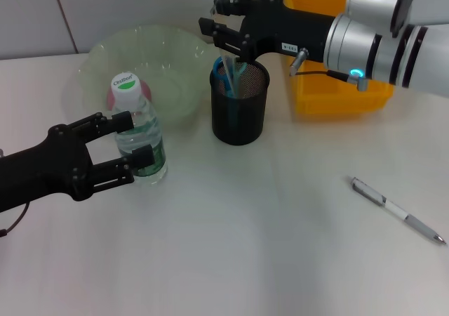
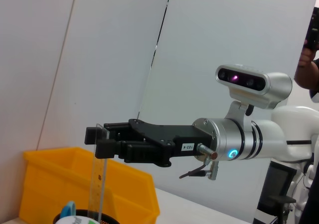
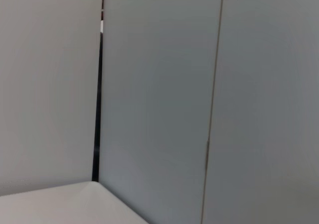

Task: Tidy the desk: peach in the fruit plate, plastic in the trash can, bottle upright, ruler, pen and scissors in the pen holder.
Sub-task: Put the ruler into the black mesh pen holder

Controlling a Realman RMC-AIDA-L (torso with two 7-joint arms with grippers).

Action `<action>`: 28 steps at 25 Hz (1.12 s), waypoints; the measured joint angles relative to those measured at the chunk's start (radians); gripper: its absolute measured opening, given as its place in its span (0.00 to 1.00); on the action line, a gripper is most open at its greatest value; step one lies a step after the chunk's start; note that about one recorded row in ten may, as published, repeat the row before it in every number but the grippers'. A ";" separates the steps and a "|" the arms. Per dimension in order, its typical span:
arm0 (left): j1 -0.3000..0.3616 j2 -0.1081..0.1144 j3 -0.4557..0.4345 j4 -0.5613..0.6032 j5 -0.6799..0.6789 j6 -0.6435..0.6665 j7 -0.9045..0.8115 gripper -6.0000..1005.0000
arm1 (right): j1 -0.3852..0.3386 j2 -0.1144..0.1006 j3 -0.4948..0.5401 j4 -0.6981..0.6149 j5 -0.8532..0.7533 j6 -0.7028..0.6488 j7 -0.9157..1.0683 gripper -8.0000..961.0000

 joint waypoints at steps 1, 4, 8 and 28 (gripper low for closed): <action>0.000 0.000 0.000 0.000 0.000 0.000 0.000 0.80 | 0.000 0.000 0.000 0.012 0.017 0.000 -0.020 0.43; -0.001 0.000 0.000 0.000 0.000 0.001 0.000 0.80 | 0.000 0.000 0.001 0.041 0.044 0.000 -0.051 0.43; -0.003 0.000 -0.001 0.000 0.000 0.003 0.000 0.80 | 0.003 0.000 0.006 0.065 0.049 0.001 -0.062 0.43; -0.007 0.000 -0.001 0.000 0.000 0.003 0.000 0.80 | 0.012 0.000 0.009 0.140 0.050 0.028 -0.072 0.45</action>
